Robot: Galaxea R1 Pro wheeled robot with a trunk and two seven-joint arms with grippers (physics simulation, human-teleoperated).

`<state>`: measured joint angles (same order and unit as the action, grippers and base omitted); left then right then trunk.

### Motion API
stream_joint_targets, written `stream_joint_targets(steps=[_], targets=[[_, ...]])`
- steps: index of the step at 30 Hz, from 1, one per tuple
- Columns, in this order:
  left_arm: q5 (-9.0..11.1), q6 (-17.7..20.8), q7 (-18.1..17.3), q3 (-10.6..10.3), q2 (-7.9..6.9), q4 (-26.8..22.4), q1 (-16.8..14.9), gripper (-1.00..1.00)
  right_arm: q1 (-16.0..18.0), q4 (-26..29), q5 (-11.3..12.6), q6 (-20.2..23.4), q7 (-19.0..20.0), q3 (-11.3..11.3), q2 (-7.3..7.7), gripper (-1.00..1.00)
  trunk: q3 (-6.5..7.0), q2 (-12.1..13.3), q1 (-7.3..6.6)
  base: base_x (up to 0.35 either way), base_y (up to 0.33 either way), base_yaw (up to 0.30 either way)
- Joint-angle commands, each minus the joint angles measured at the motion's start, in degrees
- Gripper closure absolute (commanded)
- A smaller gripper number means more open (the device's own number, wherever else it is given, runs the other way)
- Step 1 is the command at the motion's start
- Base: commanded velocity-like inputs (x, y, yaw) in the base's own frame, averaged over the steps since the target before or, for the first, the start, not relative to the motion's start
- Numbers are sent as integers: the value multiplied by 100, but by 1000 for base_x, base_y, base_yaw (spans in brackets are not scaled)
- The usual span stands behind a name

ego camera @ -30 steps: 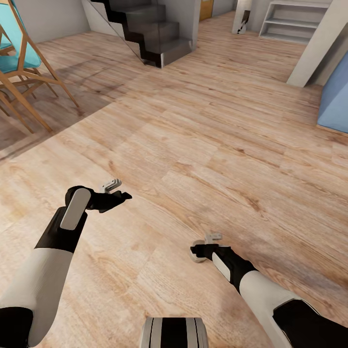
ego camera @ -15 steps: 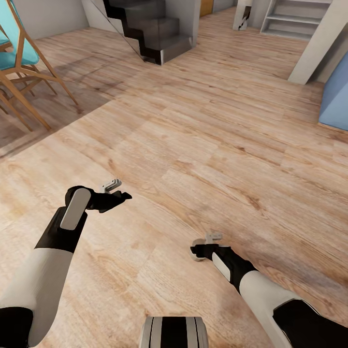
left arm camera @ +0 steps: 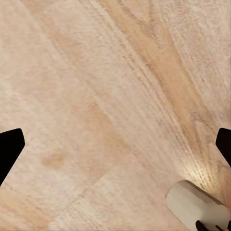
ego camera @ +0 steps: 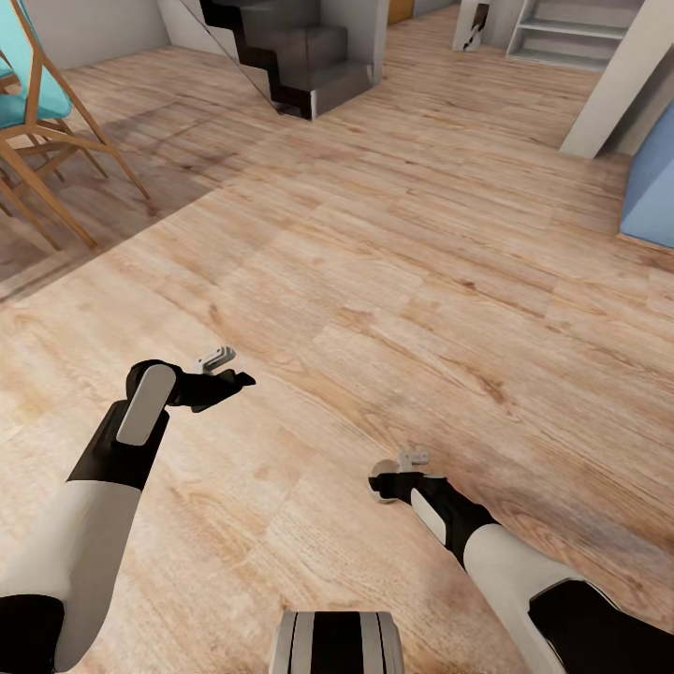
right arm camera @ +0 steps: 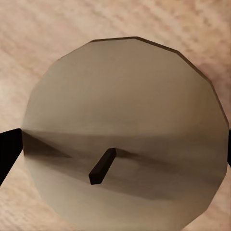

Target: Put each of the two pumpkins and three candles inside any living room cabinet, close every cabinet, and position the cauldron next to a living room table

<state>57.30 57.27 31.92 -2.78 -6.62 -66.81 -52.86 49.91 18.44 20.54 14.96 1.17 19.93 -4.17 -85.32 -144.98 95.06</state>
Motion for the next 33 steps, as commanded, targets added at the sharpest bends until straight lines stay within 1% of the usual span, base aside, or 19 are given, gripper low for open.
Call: stream_joint_targets(steps=[1,10,11,15,23,33], targets=[[59,3,60,-12,-6,-6,-3,-100,1,2,-15,25,-8,19,4,-100,-4,-1,-1,0,0,0],[70,3,60,-12,-7,-15,-1,-100,1,2,-15,25,-11,17,13,-100,-4,-1,-1,0,0,0],[70,3,60,-12,-8,-15,-3,-100,1,2,-15,25,-11,16,16,100,-4,-1,-1,0,0,0],[71,3,60,-12,-9,-16,-2,-100,1,2,-15,25,-11,12,25,100,-4,-1,-1,0,0,0],[80,6,52,-20,-83,-16,-4,-100,1,10,-15,25,-5,11,30,100,-4,-1,-1,0,0,0],[68,5,51,-24,-83,-16,-5,-100,1,45,-15,33,-13,11,39,100,-4,-1,-1,0,0,0]])
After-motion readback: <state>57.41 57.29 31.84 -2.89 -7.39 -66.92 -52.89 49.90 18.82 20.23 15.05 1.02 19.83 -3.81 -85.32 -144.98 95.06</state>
